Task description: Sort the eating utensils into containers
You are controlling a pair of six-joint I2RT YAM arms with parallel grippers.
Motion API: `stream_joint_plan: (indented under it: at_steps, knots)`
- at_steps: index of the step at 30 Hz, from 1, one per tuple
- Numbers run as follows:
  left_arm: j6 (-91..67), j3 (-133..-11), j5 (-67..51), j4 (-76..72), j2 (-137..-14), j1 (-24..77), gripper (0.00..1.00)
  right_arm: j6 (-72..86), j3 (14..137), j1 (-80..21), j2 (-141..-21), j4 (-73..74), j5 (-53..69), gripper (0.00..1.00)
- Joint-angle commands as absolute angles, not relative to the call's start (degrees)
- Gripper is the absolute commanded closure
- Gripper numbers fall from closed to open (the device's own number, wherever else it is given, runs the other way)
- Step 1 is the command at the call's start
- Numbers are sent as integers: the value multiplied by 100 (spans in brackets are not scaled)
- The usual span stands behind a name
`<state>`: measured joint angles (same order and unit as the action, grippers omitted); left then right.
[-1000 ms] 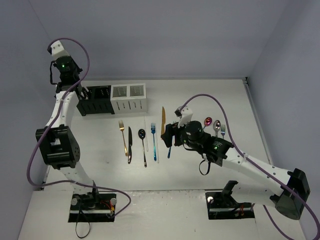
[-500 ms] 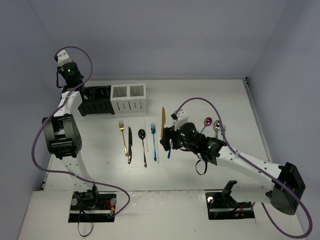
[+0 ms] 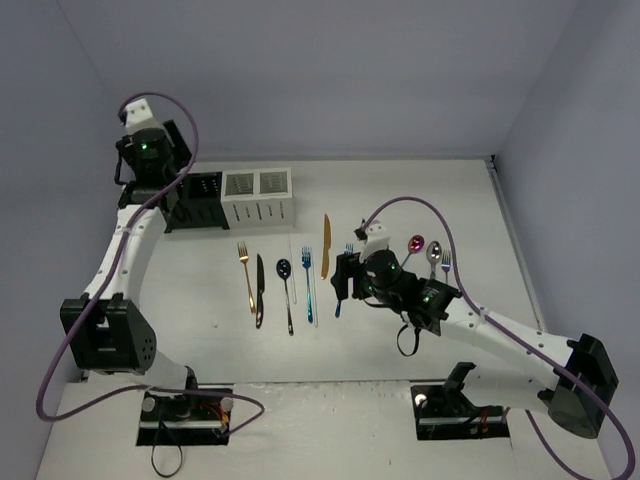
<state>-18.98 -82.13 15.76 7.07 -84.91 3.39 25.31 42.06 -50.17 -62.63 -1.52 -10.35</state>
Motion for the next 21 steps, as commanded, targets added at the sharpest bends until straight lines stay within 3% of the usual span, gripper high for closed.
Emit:
stream_joint_plan:
  at_steps: [1, 8, 14, 21]
  knots:
    - [-2331, -8242, 1204, 2629, -7804, 1628, 31, 2709, 4263, -4748, -5718, 227, -1724, 33]
    - [-3102, -7846, 661, 3220, -8157, 3031, 34, 2733, 4094, -4142, -5303, 451, -1560, 33]
    - [-3094, -8840, 440, 3774, -9683, 3207, 50, 2794, 4027, -4113, -5051, 508, -1460, 33]
    - [-3023, -9652, 521, 4046, -11126, 3177, 58, 2841, 3926, -4113, -4840, 577, -1398, 33]
